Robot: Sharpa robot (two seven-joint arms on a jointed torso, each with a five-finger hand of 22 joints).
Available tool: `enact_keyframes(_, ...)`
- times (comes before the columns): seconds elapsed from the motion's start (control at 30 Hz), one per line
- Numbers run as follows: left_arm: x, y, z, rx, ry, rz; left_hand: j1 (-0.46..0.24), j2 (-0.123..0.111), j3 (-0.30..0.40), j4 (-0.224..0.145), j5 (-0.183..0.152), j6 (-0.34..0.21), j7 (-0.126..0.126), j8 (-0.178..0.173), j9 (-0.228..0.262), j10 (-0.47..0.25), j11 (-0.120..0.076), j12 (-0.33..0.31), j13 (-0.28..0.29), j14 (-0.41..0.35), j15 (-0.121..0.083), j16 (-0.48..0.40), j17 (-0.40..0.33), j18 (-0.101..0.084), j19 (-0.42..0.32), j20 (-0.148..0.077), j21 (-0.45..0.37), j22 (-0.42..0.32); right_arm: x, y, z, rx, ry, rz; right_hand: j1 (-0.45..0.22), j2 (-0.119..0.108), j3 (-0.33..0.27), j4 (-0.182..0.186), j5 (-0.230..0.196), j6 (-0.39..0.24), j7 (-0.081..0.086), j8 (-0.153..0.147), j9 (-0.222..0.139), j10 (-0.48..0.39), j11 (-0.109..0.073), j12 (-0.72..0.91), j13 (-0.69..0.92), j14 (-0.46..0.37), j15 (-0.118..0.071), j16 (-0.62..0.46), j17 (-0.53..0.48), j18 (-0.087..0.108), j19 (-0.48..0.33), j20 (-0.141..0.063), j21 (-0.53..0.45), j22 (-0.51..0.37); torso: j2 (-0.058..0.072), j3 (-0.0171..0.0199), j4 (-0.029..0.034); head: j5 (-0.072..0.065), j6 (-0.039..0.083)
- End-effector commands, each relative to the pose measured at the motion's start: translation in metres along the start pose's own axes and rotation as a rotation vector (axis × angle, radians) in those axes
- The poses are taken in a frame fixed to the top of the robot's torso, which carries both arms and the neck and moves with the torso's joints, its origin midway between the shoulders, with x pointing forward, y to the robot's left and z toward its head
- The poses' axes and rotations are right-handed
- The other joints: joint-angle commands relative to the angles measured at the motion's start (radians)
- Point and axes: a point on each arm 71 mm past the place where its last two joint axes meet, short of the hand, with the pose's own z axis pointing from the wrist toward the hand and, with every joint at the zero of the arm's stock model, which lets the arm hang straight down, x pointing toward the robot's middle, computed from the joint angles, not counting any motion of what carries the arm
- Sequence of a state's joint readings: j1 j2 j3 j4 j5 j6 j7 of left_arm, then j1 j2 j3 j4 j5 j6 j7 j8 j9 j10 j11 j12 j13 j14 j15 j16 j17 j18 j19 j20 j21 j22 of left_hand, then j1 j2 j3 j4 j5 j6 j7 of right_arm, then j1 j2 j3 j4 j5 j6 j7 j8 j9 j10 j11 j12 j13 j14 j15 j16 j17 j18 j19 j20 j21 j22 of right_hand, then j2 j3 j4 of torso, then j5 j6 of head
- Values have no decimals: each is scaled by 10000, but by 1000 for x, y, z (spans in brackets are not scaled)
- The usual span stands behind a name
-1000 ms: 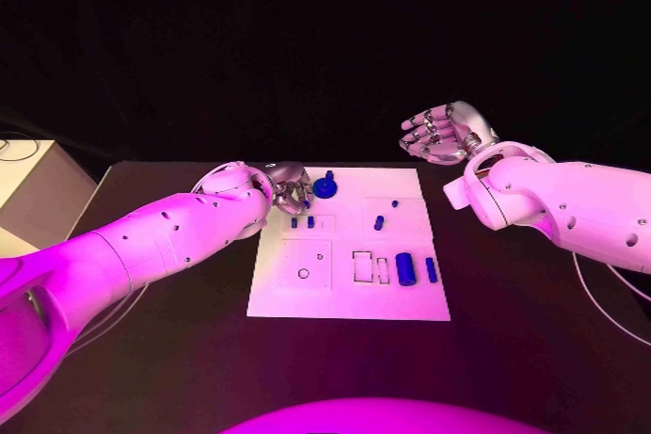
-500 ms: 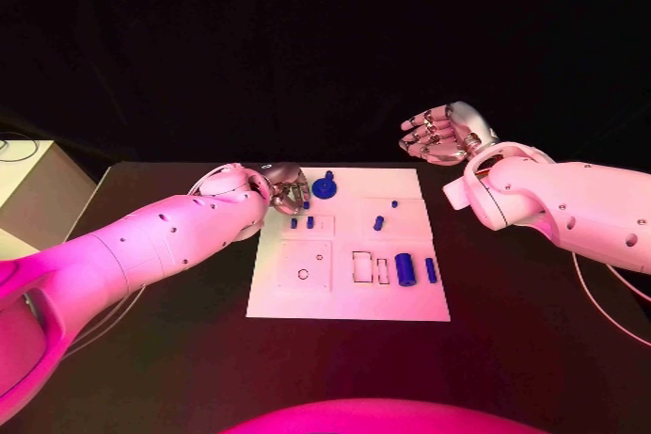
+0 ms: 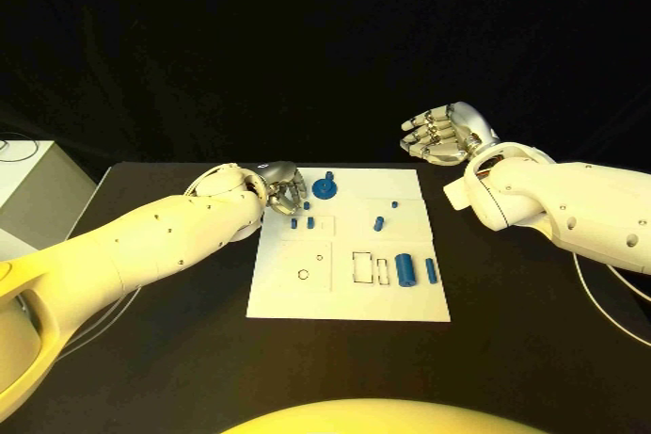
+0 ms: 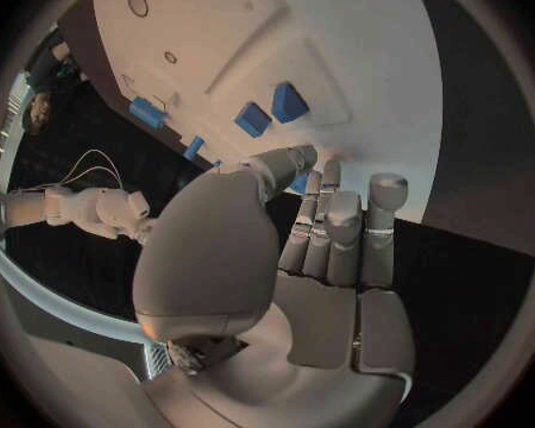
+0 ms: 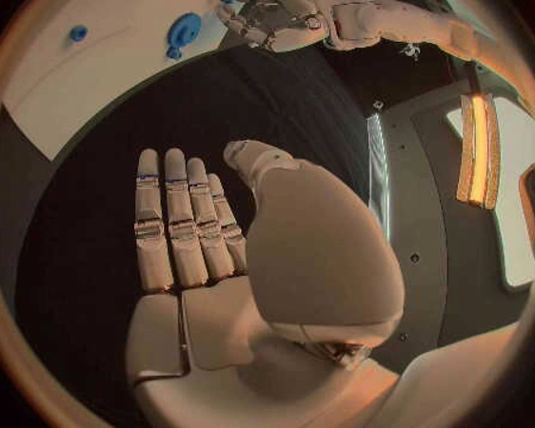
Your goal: Assemble the parts on the task board
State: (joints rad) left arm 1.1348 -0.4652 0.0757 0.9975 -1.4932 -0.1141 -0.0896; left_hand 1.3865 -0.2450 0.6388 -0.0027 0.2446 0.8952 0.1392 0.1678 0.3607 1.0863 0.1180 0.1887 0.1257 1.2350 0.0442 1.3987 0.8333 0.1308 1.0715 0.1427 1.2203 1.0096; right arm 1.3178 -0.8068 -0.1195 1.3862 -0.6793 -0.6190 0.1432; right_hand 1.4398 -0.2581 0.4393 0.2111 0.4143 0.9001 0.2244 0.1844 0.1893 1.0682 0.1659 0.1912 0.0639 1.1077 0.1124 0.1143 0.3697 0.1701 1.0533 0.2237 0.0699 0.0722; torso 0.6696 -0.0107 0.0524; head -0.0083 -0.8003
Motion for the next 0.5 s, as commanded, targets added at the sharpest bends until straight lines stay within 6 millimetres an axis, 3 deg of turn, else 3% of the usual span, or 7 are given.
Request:
enact_keyframes(0.03,-2,3,-1,-144,-85,3,-70,10,-21,51,52,-71,5,-51,-15,-92,-13,-58,17,-89,14,-73,-72,149,-124,1,-95,-56,0,0,0,-107,168,-98,-86,-18,44,-12,23,41,63,-26,-12,-7,-21,-52,-10,51,31,-43,-17,136,-36,17,17,-15,3,-2,-8,-2,28)
enact_keyframes(0.2,-8,13,-6,-226,-572,-199,16,96,66,34,62,-120,61,-87,-21,-103,-10,-41,38,-160,22,-92,-165,162,-139,18,-129,-90,0,-3,1,-59,569,-559,51,3,199,-195,-103,119,11,8,2,-9,-57,-102,-12,204,-26,5,-14,147,95,-40,89,1,-8,-11,-18,-24,61)
enact_keyframes(0.23,-10,15,-8,-193,-738,-356,55,140,106,26,61,-88,124,-74,-11,-73,-21,-15,55,-293,11,-163,-463,175,-163,15,-153,-129,0,-4,1,-75,700,-750,110,27,255,-287,-193,198,-29,49,20,26,-93,-110,-10,397,-91,91,15,151,269,-108,188,37,-9,-11,-16,-31,64)
enact_keyframes(0.27,-13,16,-9,-150,-915,-567,78,153,129,18,57,-30,177,-46,4,-67,-23,-1,68,-484,3,-280,-857,204,-258,10,-228,-243,0,-5,1,-99,843,-969,136,42,293,-379,-255,255,-74,75,31,69,-136,-125,-11,561,-153,156,38,145,436,-191,285,71,-15,-15,-15,-46,69)
enact_keyframes(0.4,-25,22,-15,36,-1527,-1840,55,169,133,42,43,141,266,43,50,1,-47,66,112,-577,-12,-371,-1071,244,-398,-7,-349,-411,0,-8,1,-226,1416,-1854,211,154,186,-755,-527,479,-221,157,64,352,-300,-177,-15,1393,-454,518,212,121,1211,-570,846,321,-18,-11,-10,-135,125)
enact_keyframes(0.47,-31,26,-19,107,-1827,-2950,-16,158,86,101,31,274,304,121,94,-46,-36,103,139,-1096,-13,-752,-1982,403,-1040,-18,-878,-1109,2,-9,1,-306,1750,-2380,226,245,-16,-982,-681,637,-315,187,70,589,-420,-249,-13,2055,-681,828,398,104,1751,-841,1371,604,-27,-9,-11,-201,148)
enact_keyframes(0.5,-36,29,-23,216,-2040,-4043,-57,176,15,147,21,362,338,179,127,-26,-34,206,183,-1406,-13,-1022,-2480,477,-1372,-14,-1209,-1483,3,-10,1,-381,2036,-2864,232,316,-192,-1144,-767,789,-413,206,67,822,-539,-316,-10,2763,-889,1195,632,102,2253,-1137,1940,931,-20,-3,-9,-259,168)
